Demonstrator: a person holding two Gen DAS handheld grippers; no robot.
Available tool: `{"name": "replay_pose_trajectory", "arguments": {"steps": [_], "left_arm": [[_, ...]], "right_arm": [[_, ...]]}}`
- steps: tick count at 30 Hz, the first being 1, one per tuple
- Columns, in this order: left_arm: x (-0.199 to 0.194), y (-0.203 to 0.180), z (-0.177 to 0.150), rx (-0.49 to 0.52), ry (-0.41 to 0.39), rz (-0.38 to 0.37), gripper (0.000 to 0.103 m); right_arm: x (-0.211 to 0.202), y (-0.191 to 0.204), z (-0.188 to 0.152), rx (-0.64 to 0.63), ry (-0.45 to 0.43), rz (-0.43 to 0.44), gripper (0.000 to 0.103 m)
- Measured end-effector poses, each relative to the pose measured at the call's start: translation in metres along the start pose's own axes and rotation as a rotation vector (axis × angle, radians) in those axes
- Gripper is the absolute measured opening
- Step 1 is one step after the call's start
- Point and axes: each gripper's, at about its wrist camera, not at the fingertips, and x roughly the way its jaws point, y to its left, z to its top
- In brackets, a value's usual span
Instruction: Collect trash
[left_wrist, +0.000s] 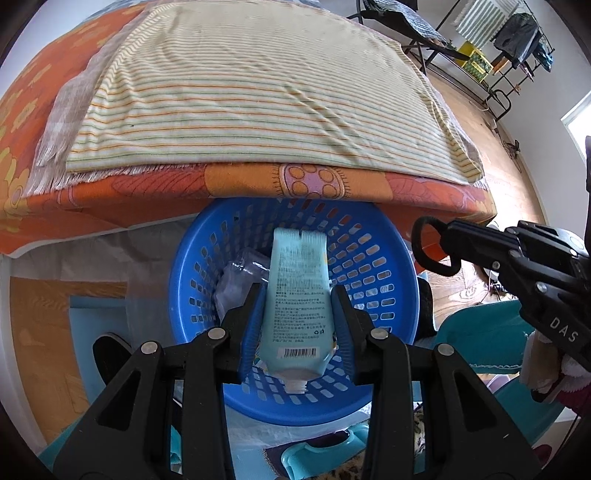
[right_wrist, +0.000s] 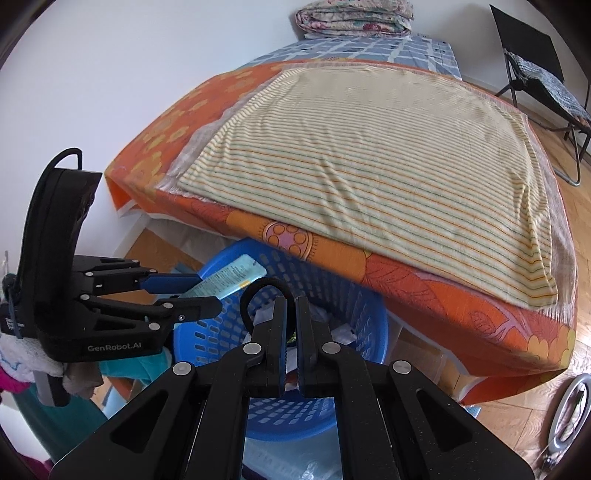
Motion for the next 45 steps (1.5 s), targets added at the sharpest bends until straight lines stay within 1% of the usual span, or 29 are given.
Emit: {"name": "replay_pose_trajectory", "arguments": {"steps": [9, 11, 12, 13, 15, 17, 19, 29, 30, 31, 33, 38, 42, 45], "left_arm": [[0.0, 0.004, 0.0, -0.01, 0.005, 0.006, 0.037], [0.001, 0.005, 0.001, -0.017, 0.006, 0.008, 0.042], [0.0, 0.006, 0.001, -0.019, 0.003, 0.009, 0.049], [-0.001, 0.006, 0.001, -0.022, -0.002, 0.011, 0.052], [-0.002, 0.007, 0.001, -0.023, -0.006, 0.014, 0.052], [-0.002, 0.008, 0.002, -0.027, -0.007, 0.017, 0.052], [-0.003, 0.01, 0.002, -0.035, -0.004, 0.02, 0.052], [0.0, 0.014, 0.003, -0.054, 0.006, 0.028, 0.052], [0.0, 0.014, 0.003, -0.055, 0.006, 0.027, 0.054], [-0.001, 0.014, 0.004, -0.057, 0.004, 0.026, 0.058], [-0.003, 0.014, 0.005, -0.059, -0.006, 0.026, 0.062], [-0.009, 0.014, 0.01, -0.072, -0.022, 0.022, 0.063], [-0.017, 0.014, 0.017, -0.098, -0.042, -0.007, 0.063], [-0.029, 0.01, 0.026, -0.102, -0.088, -0.012, 0.067]], "right_arm": [[0.005, 0.0, -0.001, 0.0, 0.028, -0.01, 0.003], [0.006, 0.0, -0.001, 0.003, 0.033, -0.008, 0.004], [0.007, 0.0, -0.001, 0.004, 0.036, -0.008, 0.005], [0.007, 0.0, -0.001, 0.004, 0.039, -0.008, 0.007], [0.008, 0.001, -0.001, 0.003, 0.044, -0.011, 0.017], [0.007, 0.002, -0.002, -0.001, 0.038, -0.008, 0.044], [0.005, 0.003, -0.002, -0.009, 0.026, -0.006, 0.052], [0.007, 0.005, -0.001, -0.022, 0.033, -0.02, 0.053], [0.007, 0.005, -0.001, -0.022, 0.033, -0.023, 0.053], [0.006, 0.005, -0.001, -0.022, 0.032, -0.023, 0.053], [0.006, 0.005, -0.001, -0.019, 0.029, -0.026, 0.053], [0.0, 0.003, 0.002, -0.007, 0.006, -0.039, 0.053], [-0.007, 0.0, 0.006, 0.001, -0.025, -0.059, 0.054], [-0.015, -0.002, 0.009, 0.009, -0.058, -0.074, 0.057]]}}
